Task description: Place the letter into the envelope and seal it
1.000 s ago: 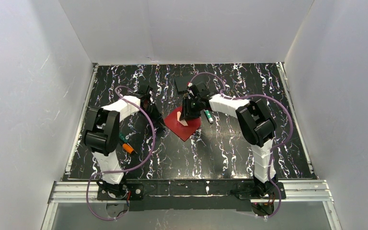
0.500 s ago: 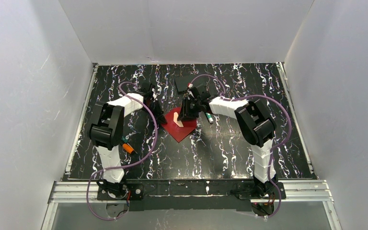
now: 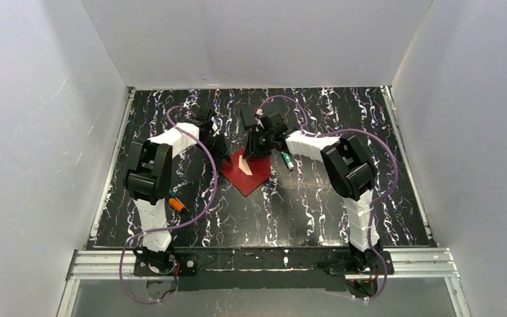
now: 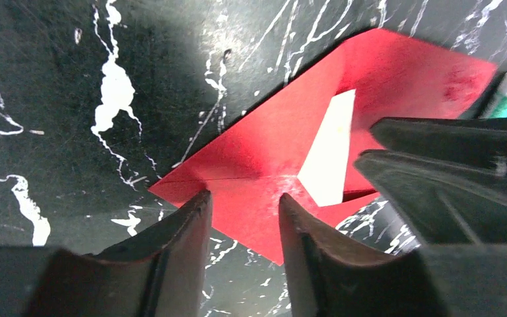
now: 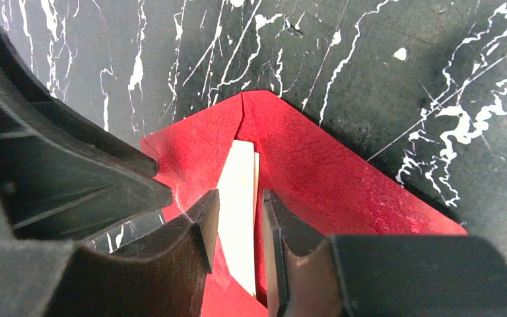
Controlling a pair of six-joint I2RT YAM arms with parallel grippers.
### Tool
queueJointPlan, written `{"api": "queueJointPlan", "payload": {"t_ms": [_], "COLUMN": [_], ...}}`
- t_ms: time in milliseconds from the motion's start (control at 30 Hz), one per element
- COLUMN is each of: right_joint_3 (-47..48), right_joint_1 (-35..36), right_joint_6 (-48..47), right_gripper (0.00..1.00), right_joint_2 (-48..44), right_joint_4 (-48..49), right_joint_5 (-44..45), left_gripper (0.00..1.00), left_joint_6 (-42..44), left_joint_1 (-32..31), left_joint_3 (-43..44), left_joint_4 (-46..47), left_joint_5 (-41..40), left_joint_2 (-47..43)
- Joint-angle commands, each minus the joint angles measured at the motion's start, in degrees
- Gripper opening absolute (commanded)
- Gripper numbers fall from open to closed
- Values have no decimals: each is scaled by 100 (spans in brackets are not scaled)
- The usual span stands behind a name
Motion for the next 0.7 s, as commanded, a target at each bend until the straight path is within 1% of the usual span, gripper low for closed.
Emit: {"api": "queueJointPlan", "payload": {"t_ms": [0, 33, 133, 233, 300, 400, 667], "right_joint_3": [262, 273, 302, 304, 324, 383, 423], "right_joint_1": [-19, -19, -19, -17, -13, -11, 6], "right_joint_6": [-83, -80, -76, -84, -97, -122, -137], "right_gripper": [38, 38, 37, 37, 37, 37, 33], "right_joint_2": [92, 96, 151, 197, 228, 296, 423], "right_joint_4": [211, 222, 182, 166, 179, 188, 234], "right_joint_5": [-14, -12, -5, 23, 10, -35, -225], "left_gripper": [48, 51, 54, 55, 55, 53, 47], "left_joint_6": [72, -5, -318, -647, -855, -1087, -1389], "left_joint_1": [20, 24, 31, 33, 34, 35, 33], "left_joint_3": [600, 705, 898, 625, 283, 16, -209], "left_joint_4": [-541, -677, -1364, -1469, -1395, -1309, -974], "left_joint_5": [24, -73, -682, -839, -862, -754, -271], "left_joint_2": [-244, -309, -433, -562, -600, -548, -132]}}
